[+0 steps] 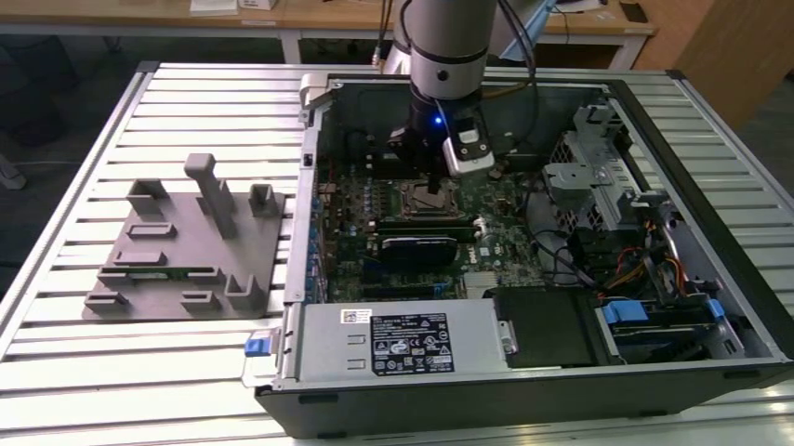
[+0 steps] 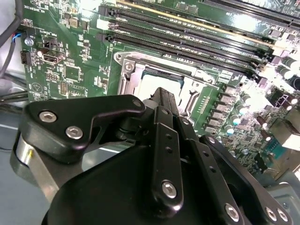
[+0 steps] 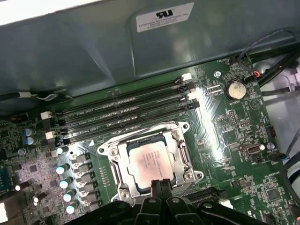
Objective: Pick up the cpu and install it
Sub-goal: 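Install the second cpu locking lever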
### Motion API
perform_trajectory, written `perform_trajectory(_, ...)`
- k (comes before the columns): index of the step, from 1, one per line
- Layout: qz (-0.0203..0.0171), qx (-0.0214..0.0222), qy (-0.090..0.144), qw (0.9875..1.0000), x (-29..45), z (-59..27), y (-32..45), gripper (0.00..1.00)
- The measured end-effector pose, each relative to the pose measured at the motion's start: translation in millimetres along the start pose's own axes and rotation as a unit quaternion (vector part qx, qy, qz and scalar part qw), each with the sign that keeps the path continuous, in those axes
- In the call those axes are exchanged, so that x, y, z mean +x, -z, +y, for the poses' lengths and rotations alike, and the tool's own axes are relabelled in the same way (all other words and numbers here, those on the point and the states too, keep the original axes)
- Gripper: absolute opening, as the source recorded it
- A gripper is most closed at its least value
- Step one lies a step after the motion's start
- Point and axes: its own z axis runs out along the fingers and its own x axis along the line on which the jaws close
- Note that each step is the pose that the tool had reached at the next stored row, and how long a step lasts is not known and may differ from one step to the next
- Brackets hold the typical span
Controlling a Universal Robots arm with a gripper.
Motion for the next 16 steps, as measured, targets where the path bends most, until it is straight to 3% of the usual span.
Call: perform_trajectory(16, 0.0005, -0.0005, 0.01, 1.0, -9.6, -20.8, 0.8, 0.11)
